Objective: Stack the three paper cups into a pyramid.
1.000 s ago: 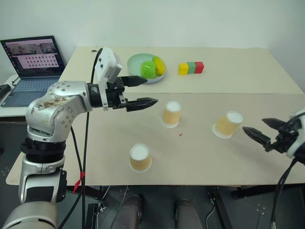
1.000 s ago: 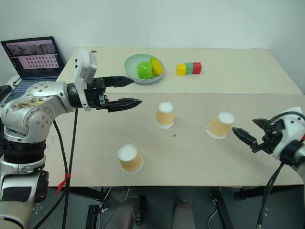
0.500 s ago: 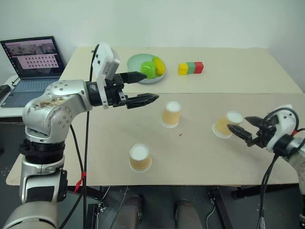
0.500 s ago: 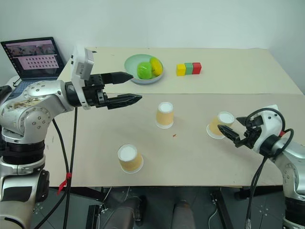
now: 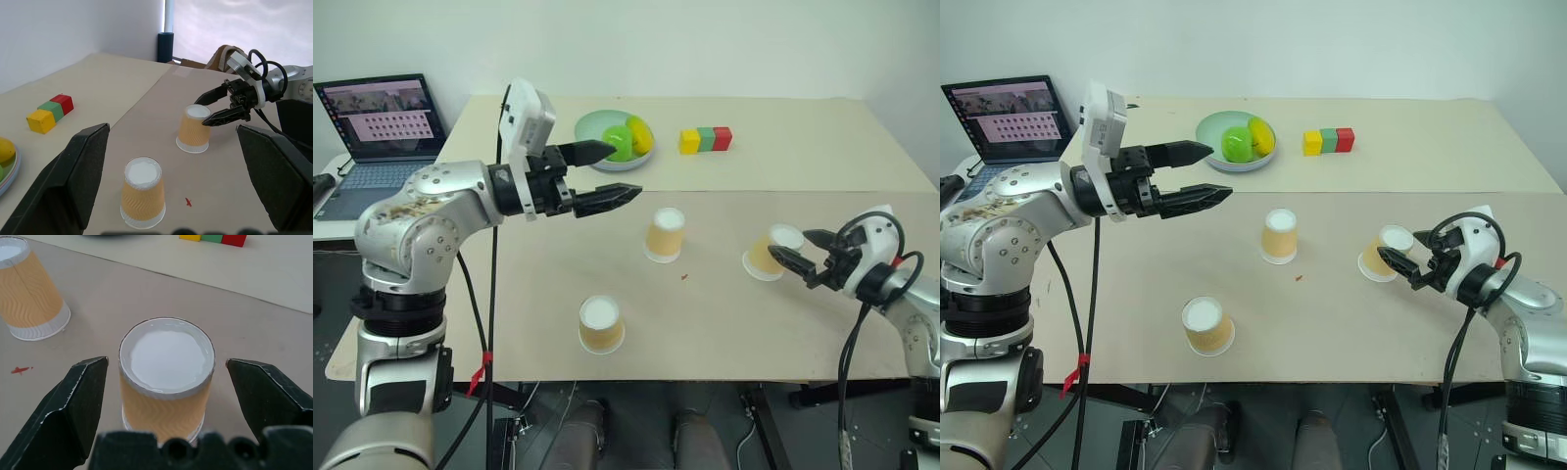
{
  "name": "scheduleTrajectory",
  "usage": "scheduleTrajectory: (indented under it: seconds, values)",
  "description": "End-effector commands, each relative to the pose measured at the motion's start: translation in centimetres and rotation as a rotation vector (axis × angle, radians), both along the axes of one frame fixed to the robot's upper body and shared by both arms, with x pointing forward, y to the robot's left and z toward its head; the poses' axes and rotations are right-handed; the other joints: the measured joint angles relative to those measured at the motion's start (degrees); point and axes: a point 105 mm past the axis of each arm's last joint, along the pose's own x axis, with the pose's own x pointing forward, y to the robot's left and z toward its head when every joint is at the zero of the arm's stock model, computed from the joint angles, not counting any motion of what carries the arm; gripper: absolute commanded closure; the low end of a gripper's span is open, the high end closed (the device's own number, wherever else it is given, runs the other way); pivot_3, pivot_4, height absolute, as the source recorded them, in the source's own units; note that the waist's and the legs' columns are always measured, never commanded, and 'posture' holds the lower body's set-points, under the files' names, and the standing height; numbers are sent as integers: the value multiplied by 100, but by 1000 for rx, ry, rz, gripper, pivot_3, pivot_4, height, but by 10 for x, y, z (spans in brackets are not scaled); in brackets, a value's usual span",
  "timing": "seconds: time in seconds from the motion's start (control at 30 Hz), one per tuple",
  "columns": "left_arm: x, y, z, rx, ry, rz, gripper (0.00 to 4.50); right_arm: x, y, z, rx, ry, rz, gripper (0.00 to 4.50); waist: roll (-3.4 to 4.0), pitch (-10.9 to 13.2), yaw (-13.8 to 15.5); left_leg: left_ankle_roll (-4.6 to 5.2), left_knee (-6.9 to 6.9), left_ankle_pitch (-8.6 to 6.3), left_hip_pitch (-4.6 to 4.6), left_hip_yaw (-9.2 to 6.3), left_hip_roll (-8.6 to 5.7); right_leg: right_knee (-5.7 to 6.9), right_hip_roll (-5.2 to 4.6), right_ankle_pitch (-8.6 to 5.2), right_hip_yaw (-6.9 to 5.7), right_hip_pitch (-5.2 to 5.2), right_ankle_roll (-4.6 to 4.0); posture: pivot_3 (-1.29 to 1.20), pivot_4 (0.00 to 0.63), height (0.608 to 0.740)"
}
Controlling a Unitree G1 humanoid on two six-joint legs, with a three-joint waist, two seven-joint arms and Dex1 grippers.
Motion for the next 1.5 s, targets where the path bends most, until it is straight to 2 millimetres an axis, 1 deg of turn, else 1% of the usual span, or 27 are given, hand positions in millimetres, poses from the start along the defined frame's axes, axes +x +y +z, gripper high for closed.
scheduleTrajectory:
  seconds: [0.03,0.13,0.17,0.2,0.23,0.27,0.3,0.37,0.53,0.73,0.8,0.87,1.03,1.13,1.17,1.23,1.33,1.43,1.5]
  values:
    - [-8,3,15,-5,-59,2,94,3,0,12,-12,-63,6,0,0,0,-3,0,0,0,0,0,0,0,0,0,1,0,0,0,150,740]
    - [-14,3,8,35,-28,-29,94,8,-3,12,5,-77,-20,0,0,0,-20,0,0,0,1,1,0,0,0,0,2,0,0,0,150,740]
    - [-17,3,5,51,-14,-42,0,10,-5,12,11,-83,-27,523,0,0,-26,0,0,0,1,2,2,0,2,0,3,0,0,0,150,740]
    - [-19,3,2,69,1,-54,0,12,-5,12,13,-87,-32,699,0,0,-27,0,0,0,1,3,2,1,2,0,3,-1,0,0,150,740]
    - [-21,4,0,80,10,-61,0,13,-5,12,15,-90,-35,1109,0,0,-22,0,-2,0,3,4,1,1,2,0,6,-1,0,0,150,740]
    - [-24,5,-5,108,24,-73,0,14,-6,12,9,-95,-39,1314,0,0,-19,0,-3,0,3,4,2,0,3,0,5,-1,0,0,150,740]
    - [-26,6,-9,131,34,-79,0,15,-6,12,5,-99,-43,1682,0,0,-18,0,-3,0,3,4,2,0,3,0,5,-1,0,0,150,740]
    - [-28,9,-14,158,41,-80,0,18,-7,11,-3,-105,-49,1733,1,0,-23,0,-4,0,3,7,1,0,3,1,9,-2,-1,0,150,740]
    - [-26,10,-13,165,30,-68,0,21,-6,12,-13,-115,-51,1733,1,0,-6,0,-3,0,5,6,5,-1,10,1,13,0,-1,0,150,740]
    - [-27,9,-14,169,35,-77,0,22,-5,31,-35,-150,-28,1733,1,0,-6,-1,-5,0,5,6,4,-1,10,1,16,-1,-1,0,150,740]
    - [-26,9,-16,172,37,-78,0,27,-1,39,-30,-166,-14,1733,1,0,-27,-1,-6,0,5,7,4,-1,10,1,18,-3,-1,0,150,740]
    - [-25,6,-17,171,35,-81,0,37,6,43,-15,-172,3,1733,1,0,-52,-1,-5,0,5,8,5,-1,11,1,19,-3,-1,0,150,740]
    - [-23,4,-17,172,28,-78,0,61,31,35,-2,-142,61,1733,0,0,-61,-1,-7,0,8,8,11,-2,15,1,16,-1,-1,0,150,740]
    - [-23,5,-17,174,25,-70,0,69,44,26,0,-115,101,1733,0,0,-58,-1,-9,-1,6,8,6,-5,13,3,19,-3,-5,0,150,740]
    - [-24,5,-17,174,24,-67,0,72,49,21,-9,-102,112,1733,1,0,-57,-1,-11,-1,6,8,5,-6,13,3,18,-4,-6,0,150,740]
    - [-24,6,-17,174,23,-62,0,76,55,14,-17,-87,126,1733,1,0,-60,-1,-12,-2,6,9,4,-7,13,3,20,-4,-6,0,150,740]
    - [-24,6,-17,171,22,-52,0,81,68,8,-12,-73,162,1733,1,0,-63,-2,-12,-2,9,8,7,-6,14,4,18,-2,-6,0,150,740]
    - [-24,5,-17,166,21,-48,0,87,82,4,-17,-64,200,1733,1,0,-151,-3,-12,-2,11,8,8,-5,15,5,19,0,-6,0,150,740]
    - [-24,5,-17,164,19,-45,0,90,86,4,-15,-63,209,1733,0,0,-197,-4,-11,-1,15,8,8,-3,16,5,19,2,-6,0,150,740]
